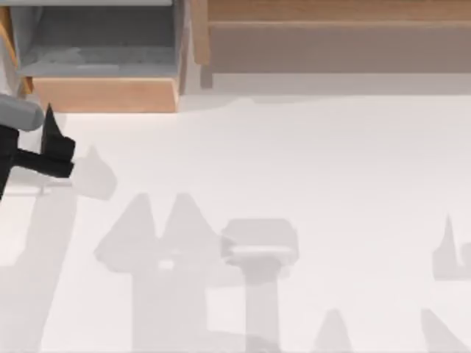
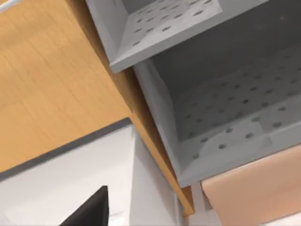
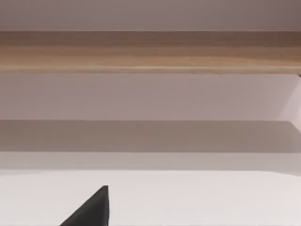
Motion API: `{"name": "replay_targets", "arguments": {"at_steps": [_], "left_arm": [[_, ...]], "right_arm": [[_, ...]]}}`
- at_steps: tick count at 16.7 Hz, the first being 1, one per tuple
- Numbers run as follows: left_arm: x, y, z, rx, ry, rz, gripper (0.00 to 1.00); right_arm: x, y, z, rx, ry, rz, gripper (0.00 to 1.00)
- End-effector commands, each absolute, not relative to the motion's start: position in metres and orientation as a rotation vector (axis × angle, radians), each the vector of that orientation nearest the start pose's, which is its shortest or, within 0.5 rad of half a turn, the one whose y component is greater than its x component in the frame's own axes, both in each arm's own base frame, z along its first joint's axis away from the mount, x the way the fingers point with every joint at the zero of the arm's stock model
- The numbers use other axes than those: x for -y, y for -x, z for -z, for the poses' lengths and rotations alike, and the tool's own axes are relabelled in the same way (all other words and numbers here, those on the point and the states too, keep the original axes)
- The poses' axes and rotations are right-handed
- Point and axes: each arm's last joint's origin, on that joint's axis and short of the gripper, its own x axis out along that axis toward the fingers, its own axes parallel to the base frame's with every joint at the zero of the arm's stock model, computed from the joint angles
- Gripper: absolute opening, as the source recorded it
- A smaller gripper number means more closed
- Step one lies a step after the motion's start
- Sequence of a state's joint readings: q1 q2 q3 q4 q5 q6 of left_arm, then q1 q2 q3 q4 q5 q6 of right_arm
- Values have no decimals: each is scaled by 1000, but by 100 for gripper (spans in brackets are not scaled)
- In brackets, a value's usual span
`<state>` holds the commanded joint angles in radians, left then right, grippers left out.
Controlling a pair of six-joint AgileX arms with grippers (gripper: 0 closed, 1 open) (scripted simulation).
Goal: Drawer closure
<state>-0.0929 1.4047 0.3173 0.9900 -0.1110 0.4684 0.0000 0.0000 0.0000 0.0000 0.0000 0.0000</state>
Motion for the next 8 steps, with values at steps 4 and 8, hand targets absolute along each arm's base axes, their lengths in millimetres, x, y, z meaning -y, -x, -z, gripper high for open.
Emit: {"name": "replay_targets", "arguments": {"at_steps": [4,8], "left_arm": [[-32,-246,-131,-157,-711,28,100],[-81,-238,-108,-162,-957,65,100]], "right_arm": [[1,-106,-160,0,0,0,100],[1,-106,-160,0,0,0,100]]}}
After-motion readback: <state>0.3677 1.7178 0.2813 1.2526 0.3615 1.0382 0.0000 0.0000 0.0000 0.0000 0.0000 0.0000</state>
